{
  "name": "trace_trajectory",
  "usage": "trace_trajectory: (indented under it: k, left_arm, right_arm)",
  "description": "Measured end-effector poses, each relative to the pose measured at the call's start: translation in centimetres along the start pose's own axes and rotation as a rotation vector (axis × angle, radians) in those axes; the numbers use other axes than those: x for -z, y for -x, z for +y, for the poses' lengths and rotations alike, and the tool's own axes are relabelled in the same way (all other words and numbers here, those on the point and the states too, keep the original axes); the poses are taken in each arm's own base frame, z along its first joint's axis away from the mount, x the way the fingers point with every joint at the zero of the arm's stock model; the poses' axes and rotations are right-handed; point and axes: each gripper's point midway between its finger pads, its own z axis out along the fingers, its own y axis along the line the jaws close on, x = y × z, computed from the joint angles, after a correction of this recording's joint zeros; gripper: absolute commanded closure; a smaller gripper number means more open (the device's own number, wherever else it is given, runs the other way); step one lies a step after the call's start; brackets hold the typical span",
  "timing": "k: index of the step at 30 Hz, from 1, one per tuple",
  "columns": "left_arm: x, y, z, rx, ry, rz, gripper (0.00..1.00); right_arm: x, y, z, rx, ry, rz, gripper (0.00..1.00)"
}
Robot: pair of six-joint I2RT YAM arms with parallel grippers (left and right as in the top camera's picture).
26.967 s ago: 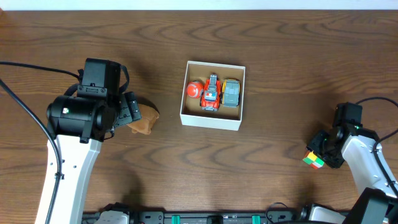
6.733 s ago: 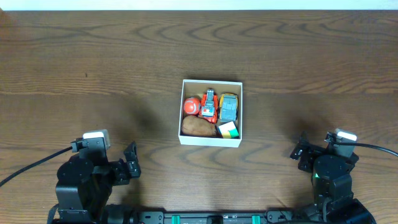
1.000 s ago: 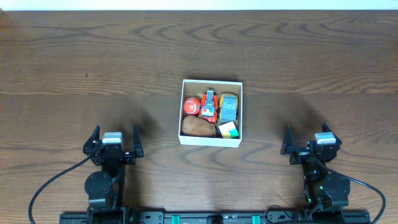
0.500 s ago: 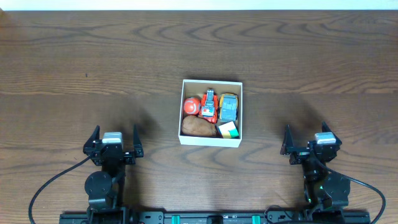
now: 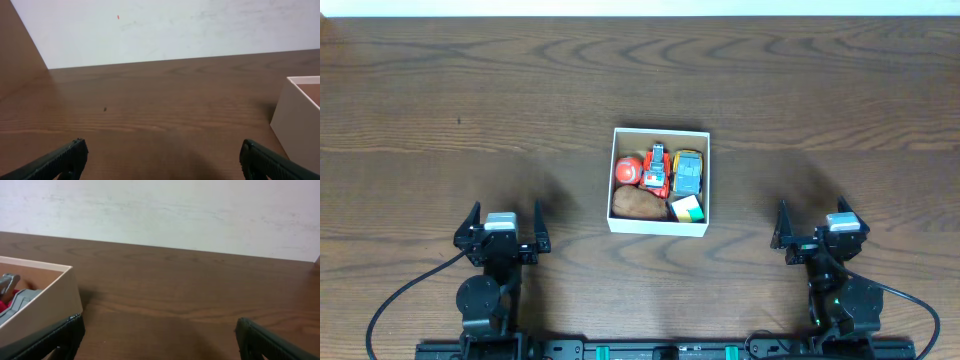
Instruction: Pack container
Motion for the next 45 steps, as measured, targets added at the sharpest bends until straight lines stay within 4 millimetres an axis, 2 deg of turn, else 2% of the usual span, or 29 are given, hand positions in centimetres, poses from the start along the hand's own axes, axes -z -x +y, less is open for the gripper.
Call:
trace_trajectory:
  k: [14,24,36,45]
  left_arm:
    - [0.0,0.0,-0.1,0.0,-0.006,-0.001,0.02]
    - [0.3,0.8,-2.9,0.004,-0.117,-0.033,0.02]
    - [0.3,0.8,-3.0,0.142,-0.122,-0.025,0.02]
    - [0.3,0.7,-2.6,0.164,-0.108,-0.024,0.02]
  right_arm:
    - [0.0,0.0,0.0,0.0,0.0,0.0,0.01]
    - [0.0,0.0,0.0,0.0,0.0,0.0,0.01]
    - [0.0,0.0,0.0,0.0,0.0,0.0,0.01]
    - [0.0,0.0,0.0,0.0,0.0,0.0,0.01]
